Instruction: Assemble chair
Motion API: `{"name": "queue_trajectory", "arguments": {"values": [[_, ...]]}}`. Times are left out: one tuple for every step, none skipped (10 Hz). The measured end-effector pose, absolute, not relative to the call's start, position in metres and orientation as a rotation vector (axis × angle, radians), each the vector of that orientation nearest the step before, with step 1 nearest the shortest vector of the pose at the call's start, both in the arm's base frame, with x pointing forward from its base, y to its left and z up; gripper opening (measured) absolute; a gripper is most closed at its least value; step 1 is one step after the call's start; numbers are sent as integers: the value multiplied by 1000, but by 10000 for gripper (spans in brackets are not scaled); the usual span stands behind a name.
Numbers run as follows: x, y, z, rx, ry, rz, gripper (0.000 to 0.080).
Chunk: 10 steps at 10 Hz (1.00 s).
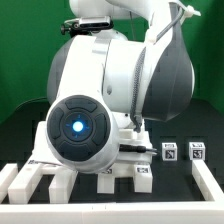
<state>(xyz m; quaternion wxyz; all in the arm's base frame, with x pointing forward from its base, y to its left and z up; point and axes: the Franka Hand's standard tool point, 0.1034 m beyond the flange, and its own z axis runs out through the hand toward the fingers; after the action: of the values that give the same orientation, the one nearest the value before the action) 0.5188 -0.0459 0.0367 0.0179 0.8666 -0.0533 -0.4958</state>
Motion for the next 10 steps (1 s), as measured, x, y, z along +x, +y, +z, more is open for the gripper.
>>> {"name": "queue_trajectory", "arguments": {"values": [[519, -46, 36, 2694, -166, -1536, 648], [520, -47, 36, 2696, -166, -1532, 648], [520, -47, 36, 2698, -167, -1530, 649], [520, -48, 36, 2698, -168, -1529, 649], [520, -48, 35, 2699, -169, -1528, 649], [523, -49, 36, 2711, -169, -1514, 649], [532, -54, 41, 2738, -176, -1477, 649], [543, -62, 48, 2765, -188, -1437, 649], [557, -67, 56, 2810, -172, -1354, 649], [571, -69, 68, 2860, -149, -1262, 649]]}}
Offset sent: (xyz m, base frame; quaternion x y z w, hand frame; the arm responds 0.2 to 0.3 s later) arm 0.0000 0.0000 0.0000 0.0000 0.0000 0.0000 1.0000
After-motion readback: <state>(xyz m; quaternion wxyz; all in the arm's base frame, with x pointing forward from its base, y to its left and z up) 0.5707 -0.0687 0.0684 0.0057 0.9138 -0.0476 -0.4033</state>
